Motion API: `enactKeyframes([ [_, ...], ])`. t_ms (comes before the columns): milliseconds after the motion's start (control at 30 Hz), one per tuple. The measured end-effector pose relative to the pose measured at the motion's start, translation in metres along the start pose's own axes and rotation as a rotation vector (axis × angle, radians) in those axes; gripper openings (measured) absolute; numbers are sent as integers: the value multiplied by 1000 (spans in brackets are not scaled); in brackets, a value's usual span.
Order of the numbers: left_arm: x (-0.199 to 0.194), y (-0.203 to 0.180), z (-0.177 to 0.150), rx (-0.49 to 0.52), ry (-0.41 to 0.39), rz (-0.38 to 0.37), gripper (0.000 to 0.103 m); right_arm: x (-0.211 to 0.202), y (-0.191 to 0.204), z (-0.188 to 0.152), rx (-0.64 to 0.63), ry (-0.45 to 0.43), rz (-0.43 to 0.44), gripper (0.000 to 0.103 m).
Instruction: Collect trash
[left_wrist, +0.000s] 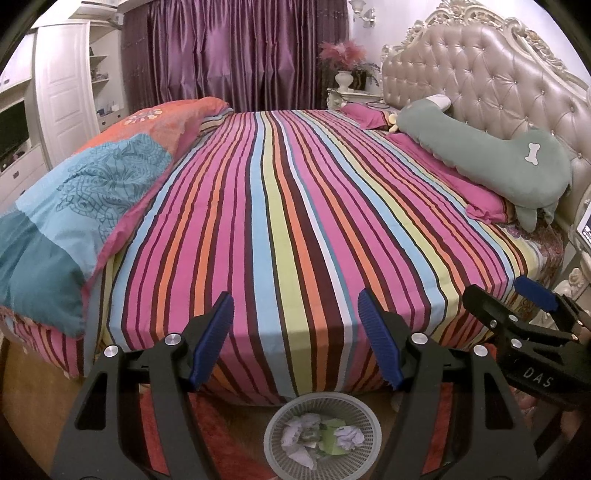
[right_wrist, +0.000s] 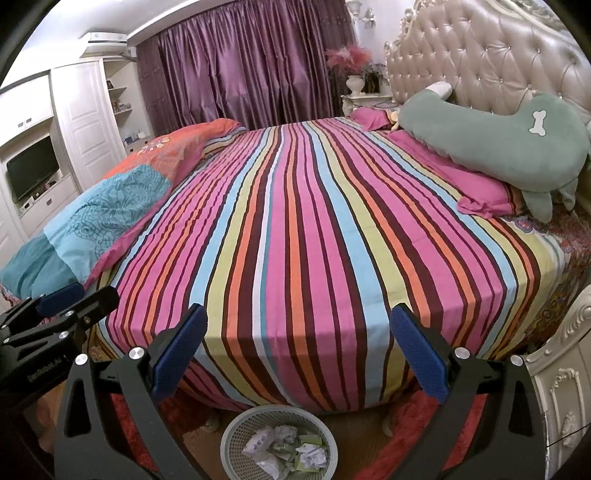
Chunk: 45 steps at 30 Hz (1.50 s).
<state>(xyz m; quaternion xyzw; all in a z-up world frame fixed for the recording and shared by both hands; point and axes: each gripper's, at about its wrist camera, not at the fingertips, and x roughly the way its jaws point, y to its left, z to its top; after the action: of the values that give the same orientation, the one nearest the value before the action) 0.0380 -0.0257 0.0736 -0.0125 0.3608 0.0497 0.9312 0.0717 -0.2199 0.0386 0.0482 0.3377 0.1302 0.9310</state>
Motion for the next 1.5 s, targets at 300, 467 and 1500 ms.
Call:
enactKeyframes([
  [300,2,0,-2,-3,15,-8,68,1,-1,0,2,2,0,95],
  [467,5,2,-3,-1,20,0,68,1,-1,0,-1,7,-1,95],
  [1500,14,3,-7,19,31,21,89,8,1,-2,-9,23,7,95],
])
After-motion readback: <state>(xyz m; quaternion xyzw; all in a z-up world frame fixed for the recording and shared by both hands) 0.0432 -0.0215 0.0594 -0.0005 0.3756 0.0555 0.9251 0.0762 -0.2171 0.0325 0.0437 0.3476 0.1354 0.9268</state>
